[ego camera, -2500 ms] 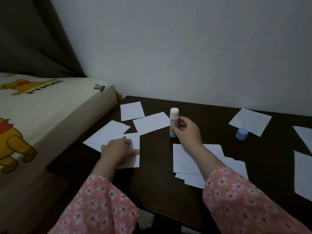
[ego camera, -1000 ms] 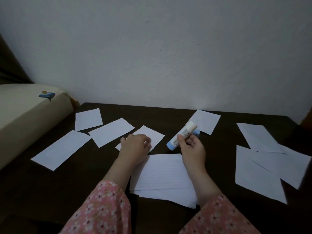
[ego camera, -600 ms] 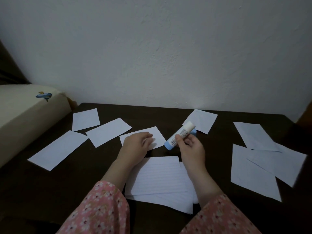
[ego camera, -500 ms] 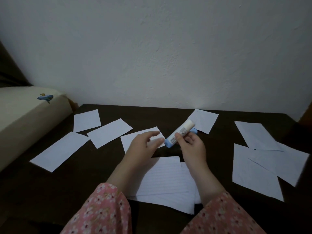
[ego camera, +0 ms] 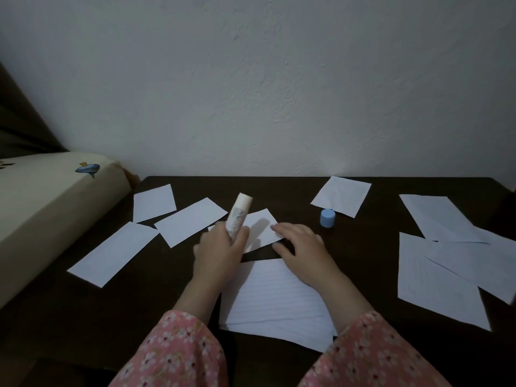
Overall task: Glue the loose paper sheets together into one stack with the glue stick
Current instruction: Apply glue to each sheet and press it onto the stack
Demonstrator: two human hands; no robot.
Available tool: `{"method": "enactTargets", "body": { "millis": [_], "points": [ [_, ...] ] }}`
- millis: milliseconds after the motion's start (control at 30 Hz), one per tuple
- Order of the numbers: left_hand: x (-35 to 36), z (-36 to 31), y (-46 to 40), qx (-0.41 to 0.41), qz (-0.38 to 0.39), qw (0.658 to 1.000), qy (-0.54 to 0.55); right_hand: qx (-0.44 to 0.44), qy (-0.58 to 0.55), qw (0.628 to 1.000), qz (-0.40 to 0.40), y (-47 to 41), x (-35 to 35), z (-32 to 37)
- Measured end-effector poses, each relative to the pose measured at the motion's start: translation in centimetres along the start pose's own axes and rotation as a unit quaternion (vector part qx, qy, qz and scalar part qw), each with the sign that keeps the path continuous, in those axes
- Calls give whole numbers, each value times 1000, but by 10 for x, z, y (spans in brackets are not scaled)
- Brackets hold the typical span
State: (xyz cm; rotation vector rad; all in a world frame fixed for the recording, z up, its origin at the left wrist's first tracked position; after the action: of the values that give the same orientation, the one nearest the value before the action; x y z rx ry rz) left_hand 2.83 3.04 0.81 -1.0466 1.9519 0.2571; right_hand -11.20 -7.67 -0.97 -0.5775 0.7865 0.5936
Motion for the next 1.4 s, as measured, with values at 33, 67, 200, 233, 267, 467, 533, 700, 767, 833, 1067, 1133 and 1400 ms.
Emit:
{"method": "enactTargets", "body": {
  "millis": [33, 67, 200, 233, 267, 467, 533, 700, 767, 833, 1067, 1133, 1400],
  "points": [
    [-6, 6, -4, -6, -17, 998, -53, 1, 38, 999, 19, 0, 4, -3],
    [-9, 13, -7, -15, -21, 996, -90, 5, 59, 998, 31, 0, 7, -5],
    [-9, 26, -9, -47, -5, 990, -133, 12, 68, 997, 20, 1, 6, -4],
    [-7, 27, -9, -43, -5, 991, -126, 17, 69, 997, 15, 1, 5, -4],
    [-6, 26, -10, -38, -7, 993, -113, 24, 72, 997, 11, 1, 3, -5],
    [2, 21, -15, -6, -8, 997, -75, 62, 75, 995, 30, 6, -8, -14],
    [0, 16, -13, 4, -29, 998, -53, 80, 72, 992, 62, 10, -9, -16],
    [-2, 7, -1, -49, 23, 994, 97, 114, 100, 984, 94, 21, -4, -15],
    [-3, 4, 8, -58, 40, 990, 122, 124, 99, 985, 66, 27, -4, -11],
    [-2, 1, 17, -65, 60, 985, 145, 128, 93, 986, 43, 33, -5, -8],
    [-5, 3, 19, -16, 60, 986, 152, 119, 41, 992, -24, 27, -20, -12],
    [-6, 2, 14, -10, 53, 987, 154, 108, 42, 993, -32, 19, -26, -17],
    [-3, 2, -2, -25, 35, 983, 179, 108, 64, 992, 5, 12, -22, -37]
  ]
}}
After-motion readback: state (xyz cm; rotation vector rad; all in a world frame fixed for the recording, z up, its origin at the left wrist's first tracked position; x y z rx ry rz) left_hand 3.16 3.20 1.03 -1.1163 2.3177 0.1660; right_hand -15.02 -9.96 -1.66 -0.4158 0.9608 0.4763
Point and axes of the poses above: each hand's wrist, its own y-axis away from the middle knuckle, its own x-axis out of the palm, z = x × y, the point moved 6 cm from there along -y, towards the middle knuckle, and after that the axes turned 4 degrees about -z, right-handed, at the moved point
